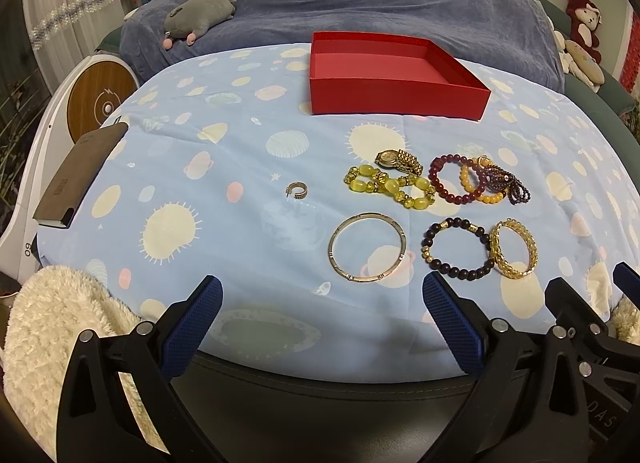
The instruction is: Organize jewelry
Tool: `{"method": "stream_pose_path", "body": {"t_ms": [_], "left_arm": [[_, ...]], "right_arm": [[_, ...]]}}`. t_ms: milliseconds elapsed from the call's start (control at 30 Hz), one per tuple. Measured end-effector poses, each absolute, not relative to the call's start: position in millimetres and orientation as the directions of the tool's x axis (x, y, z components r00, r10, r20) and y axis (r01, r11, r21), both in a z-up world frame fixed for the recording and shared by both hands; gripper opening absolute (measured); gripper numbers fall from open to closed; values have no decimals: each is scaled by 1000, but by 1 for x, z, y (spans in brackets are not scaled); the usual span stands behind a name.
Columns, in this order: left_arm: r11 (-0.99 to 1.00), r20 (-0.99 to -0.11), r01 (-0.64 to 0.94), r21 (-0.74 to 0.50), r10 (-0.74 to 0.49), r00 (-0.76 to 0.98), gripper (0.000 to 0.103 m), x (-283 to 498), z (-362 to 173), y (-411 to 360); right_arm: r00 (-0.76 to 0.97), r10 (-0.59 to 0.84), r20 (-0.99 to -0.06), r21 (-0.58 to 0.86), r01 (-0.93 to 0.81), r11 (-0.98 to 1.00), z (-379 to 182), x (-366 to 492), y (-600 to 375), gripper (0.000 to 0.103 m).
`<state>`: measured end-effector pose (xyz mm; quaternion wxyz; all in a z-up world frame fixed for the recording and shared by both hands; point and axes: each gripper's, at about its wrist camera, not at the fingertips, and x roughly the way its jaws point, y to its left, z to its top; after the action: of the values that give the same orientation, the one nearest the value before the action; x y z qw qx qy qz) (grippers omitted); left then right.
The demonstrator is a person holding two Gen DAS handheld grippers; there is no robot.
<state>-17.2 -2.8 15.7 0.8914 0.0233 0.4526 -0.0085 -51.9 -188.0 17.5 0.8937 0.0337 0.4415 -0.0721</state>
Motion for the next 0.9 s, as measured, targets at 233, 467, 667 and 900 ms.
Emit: {"method": "stream_pose_path", "body": {"t_ms": [233,467,667,900], "left_arm": [[999,-807,36,34,6,591,96,-17,16,-3],[999,-807,37,34,5,591,96,-17,15,-3],[999,-807,37,34,6,590,96,-17,15,-3],[1000,-816,22,9,-5,577,96,-12,13,0]], "right_arm": [[600,-99,-793,-4,159,987,17,-52,-188,96],[600,-99,-794,-3,159,987,17,-52,-188,96],[600,-98,-794,-3,159,987,18,-52,-188,96],[599,-59,-798,31,139,990,15,-47,-190,96]]}}
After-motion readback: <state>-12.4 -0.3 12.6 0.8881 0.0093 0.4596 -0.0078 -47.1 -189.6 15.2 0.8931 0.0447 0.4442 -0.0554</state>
